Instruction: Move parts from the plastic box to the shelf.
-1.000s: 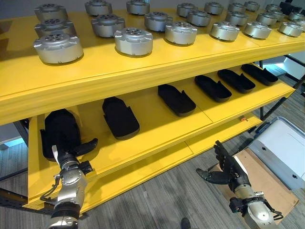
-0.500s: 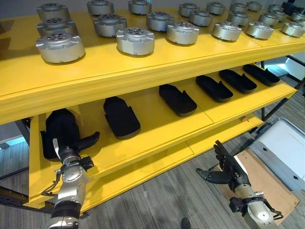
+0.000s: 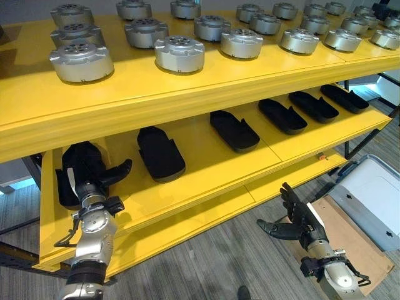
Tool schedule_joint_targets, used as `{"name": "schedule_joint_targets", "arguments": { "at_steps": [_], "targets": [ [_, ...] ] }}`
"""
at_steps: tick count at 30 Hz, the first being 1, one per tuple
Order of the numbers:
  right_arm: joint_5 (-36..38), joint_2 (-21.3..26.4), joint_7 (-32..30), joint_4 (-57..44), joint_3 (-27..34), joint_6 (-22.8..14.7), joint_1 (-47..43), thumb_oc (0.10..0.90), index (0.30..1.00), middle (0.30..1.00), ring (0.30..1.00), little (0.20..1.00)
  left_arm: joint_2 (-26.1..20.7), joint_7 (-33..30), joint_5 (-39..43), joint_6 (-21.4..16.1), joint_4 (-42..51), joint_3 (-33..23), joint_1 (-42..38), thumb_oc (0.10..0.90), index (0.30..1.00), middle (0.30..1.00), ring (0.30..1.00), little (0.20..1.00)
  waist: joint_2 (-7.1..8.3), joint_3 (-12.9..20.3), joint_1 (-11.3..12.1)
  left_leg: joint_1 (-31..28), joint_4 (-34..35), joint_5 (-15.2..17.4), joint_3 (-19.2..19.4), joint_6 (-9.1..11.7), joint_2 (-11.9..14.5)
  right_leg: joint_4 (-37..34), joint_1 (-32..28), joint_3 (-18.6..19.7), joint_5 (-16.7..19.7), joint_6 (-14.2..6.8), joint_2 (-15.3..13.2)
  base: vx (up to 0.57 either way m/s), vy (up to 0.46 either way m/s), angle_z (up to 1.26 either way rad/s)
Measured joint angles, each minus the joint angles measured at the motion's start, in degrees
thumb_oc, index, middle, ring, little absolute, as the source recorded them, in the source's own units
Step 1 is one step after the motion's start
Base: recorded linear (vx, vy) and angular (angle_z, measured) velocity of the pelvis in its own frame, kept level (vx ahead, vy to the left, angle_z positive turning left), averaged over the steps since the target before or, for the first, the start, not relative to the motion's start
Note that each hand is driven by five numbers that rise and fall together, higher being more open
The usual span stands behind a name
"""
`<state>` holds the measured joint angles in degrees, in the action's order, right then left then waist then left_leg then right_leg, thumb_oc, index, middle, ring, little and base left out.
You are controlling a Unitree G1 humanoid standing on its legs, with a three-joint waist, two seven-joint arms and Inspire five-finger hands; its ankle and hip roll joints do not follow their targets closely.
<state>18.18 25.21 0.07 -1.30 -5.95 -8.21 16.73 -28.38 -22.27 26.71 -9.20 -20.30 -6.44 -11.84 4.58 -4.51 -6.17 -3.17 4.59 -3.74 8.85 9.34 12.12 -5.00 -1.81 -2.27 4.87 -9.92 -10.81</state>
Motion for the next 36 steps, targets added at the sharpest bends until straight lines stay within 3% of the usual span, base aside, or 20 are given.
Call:
{"name": "schedule_joint_targets", "arguments": {
  "at_steps": [9, 17, 26, 29, 36],
  "targets": [
    [-0.02, 0.00, 0.65, 0.00, 0.15, 0.00, -1.15, 0.900, 1.000, 1.000, 1.000, 1.000, -0.01, 0.41, -0.16, -1.42, 7.19, -0.29, 1.59, 0.900, 1.000, 1.000, 1.000, 1.000, -1.07, -0.04, 0.14, -0.10, 0.00, 0.00, -0.44, -0.10, -0.03, -0.10, -0.45, -0.24, -0.11, -0.06, -0.05, -0.01, -0.001, 0.01],
    [-0.04, 0.00, 0.94, 0.00, 0.72, 0.00, -1.88, 0.900, 1.000, 1.000, 1.000, 1.000, 0.48, 4.61, -0.12, -2.13, 9.85, 0.20, 6.29, 0.900, 1.000, 1.000, 1.000, 1.000, -2.44, -0.02, 0.24, -0.25, 0.00, -0.05, -0.61, -0.13, -0.05, -0.17, -0.73, -0.39, -0.17, -0.06, -0.07, -0.03, -0.006, 0.00],
    [-0.02, 0.00, 0.85, 0.00, 2.46, -0.01, -2.44, 0.900, 1.000, 1.000, 1.000, 1.000, 4.83, 10.65, 0.49, -2.13, 11.68, 3.94, 11.36, 0.900, 1.000, 1.000, 1.000, 1.000, -4.04, -0.03, 0.27, -0.36, -0.02, -0.12, -1.42, -0.74, -0.09, -0.01, -1.38, -1.43, -0.24, -0.06, -0.10, -0.04, -0.034, 0.04],
    [-0.01, 0.02, 0.80, 0.00, 2.92, -0.07, -3.58, 0.900, 1.000, 1.000, 1.000, 1.000, 8.21, 14.10, 7.18, -2.15, 12.94, 5.42, 14.15, 0.900, 1.000, 1.000, 1.000, 1.000, -5.76, -0.01, -0.10, -1.02, -0.02, -0.06, -2.04, -0.86, 0.02, -0.01, -2.48, -1.77, -0.61, -0.07, 0.00, -0.08, -0.107, 0.08],
    [0.02, 0.80, 1.27, 0.02, 2.70, -0.23, -4.83, 0.900, 1.000, 1.000, 1.000, 1.000, 11.09, 18.15, 11.44, -2.16, 18.17, 7.08, 23.05, 0.900, 1.000, 1.000, 1.000, 1.000, -8.10, -0.06, 0.95, -0.91, -0.07, -0.63, -2.99, -1.49, 2.98, 0.05, -2.71, -2.33, -1.33, 1.20, 3.23, -0.09, -0.141, 0.02]
  ]
}}
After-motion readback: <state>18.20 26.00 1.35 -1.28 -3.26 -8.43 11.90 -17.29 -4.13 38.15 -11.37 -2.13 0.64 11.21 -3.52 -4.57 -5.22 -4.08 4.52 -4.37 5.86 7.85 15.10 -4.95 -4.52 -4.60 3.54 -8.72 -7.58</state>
